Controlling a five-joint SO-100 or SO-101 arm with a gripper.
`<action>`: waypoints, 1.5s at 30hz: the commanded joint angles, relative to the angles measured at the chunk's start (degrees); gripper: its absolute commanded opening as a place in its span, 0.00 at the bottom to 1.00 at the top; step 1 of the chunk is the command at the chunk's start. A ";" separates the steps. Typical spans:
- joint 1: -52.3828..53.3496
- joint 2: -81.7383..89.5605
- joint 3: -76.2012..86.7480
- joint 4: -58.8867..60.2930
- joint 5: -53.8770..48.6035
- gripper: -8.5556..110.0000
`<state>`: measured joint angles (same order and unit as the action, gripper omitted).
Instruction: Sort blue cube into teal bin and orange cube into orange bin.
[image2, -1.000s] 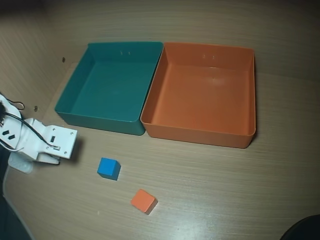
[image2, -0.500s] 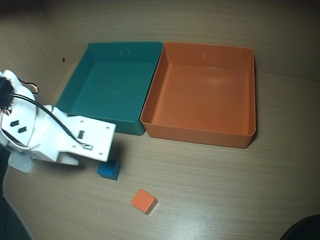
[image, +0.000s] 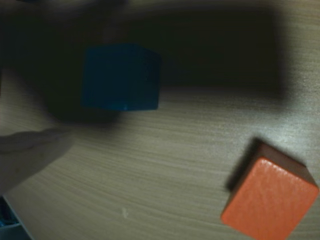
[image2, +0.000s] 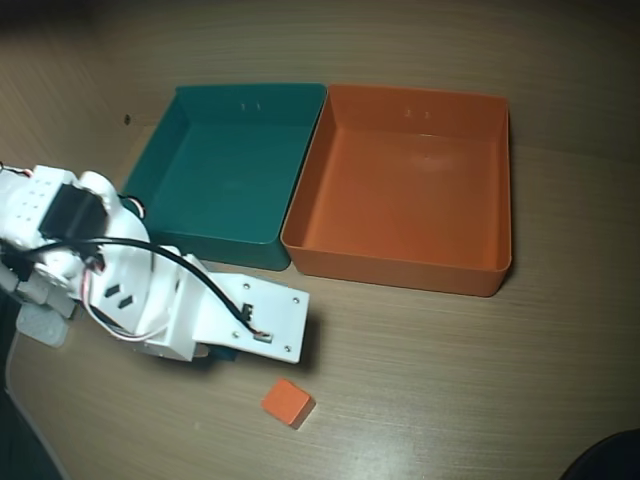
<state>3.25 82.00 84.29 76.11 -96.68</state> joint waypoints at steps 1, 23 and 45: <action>0.18 -1.23 -4.22 -0.53 -0.44 0.33; 0.18 -13.27 -7.82 -5.36 0.70 0.26; 0.18 -12.39 -8.09 -5.98 0.00 0.26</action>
<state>3.16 67.50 79.72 70.84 -96.24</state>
